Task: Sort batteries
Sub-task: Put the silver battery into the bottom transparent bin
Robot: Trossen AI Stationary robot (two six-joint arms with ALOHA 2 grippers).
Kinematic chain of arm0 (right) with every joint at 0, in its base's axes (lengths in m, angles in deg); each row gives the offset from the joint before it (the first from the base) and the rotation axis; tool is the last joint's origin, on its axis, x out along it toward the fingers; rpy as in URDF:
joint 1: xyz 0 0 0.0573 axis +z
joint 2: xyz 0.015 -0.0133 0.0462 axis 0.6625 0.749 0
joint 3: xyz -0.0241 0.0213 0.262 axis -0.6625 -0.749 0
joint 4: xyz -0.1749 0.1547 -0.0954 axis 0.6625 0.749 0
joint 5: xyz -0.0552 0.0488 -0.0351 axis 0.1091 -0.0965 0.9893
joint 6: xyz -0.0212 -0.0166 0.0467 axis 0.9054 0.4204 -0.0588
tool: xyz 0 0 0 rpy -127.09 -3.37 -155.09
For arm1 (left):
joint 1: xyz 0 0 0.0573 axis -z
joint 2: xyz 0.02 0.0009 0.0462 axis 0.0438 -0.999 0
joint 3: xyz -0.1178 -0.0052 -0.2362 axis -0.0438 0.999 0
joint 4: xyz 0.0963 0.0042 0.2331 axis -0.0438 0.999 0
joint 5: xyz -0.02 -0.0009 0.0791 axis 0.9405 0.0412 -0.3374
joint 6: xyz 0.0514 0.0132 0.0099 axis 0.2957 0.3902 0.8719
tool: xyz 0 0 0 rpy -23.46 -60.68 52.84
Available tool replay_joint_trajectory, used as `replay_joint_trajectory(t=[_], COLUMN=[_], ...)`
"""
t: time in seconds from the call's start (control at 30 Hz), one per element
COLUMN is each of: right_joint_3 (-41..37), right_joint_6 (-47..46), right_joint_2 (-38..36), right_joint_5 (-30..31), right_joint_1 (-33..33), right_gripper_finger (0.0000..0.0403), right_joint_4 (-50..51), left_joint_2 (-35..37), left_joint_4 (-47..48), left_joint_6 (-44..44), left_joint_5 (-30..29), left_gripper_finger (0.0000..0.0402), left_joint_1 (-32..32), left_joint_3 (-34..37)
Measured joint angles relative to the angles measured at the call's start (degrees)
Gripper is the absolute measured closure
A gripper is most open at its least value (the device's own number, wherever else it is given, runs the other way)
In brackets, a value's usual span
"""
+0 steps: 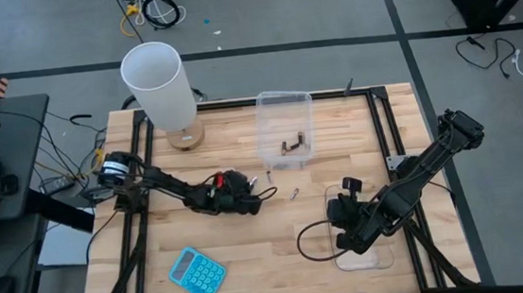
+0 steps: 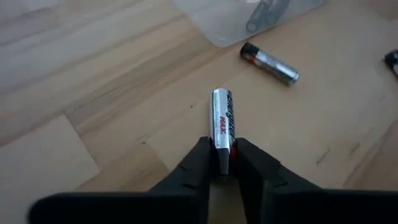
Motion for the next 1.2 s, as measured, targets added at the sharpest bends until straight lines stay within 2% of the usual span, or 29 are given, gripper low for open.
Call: replay_joint_trajectory(t=[0.1, 0.4, 0.6, 0.83, 1.03, 1.2], right_joint_3=[0.0, 0.0, 0.0, 0.0, 0.0, 0.0], right_joint_6=[0.0, 0.0, -0.1, 2.7, 12.3, 23.9], right_joint_2=[0.0, 0.0, 0.0, 0.0, 0.0, 0.0], right_joint_5=[0.0, 1.5, 3.0, 6.3, 10.6, 12.4], right_joint_1=[0.0, 0.0, 0.0, 0.0, 0.0, -0.4], right_gripper_finger=[0.0311, 0.0311, 0.0311, 0.0311, 0.0311, 0.0311], right_joint_4=[0.0, 0.0, -0.1, -3.9, -12.2, -21.8], left_joint_2=[0.0, 1.6, 5.1, 9.5, 12.5, 13.2], left_joint_4=[0.6, 0.4, 1.5, -0.3, -10.5, -26.0], left_joint_6=[1.0, 6.4, 10.2, 15.9, 28.0, 43.5], left_joint_5=[0.5, 1.4, 4.5, 3.1, 2.7, 6.6], left_gripper_finger=[0.037, 0.037, 0.037, 0.037, 0.037, 0.037], left_joint_1=[0.3, 1.0, 2.3, 4.3, 7.1, 8.8], left_joint_3=[0.1, 0.3, 0.6, 0.6, 0.5, 0.4])
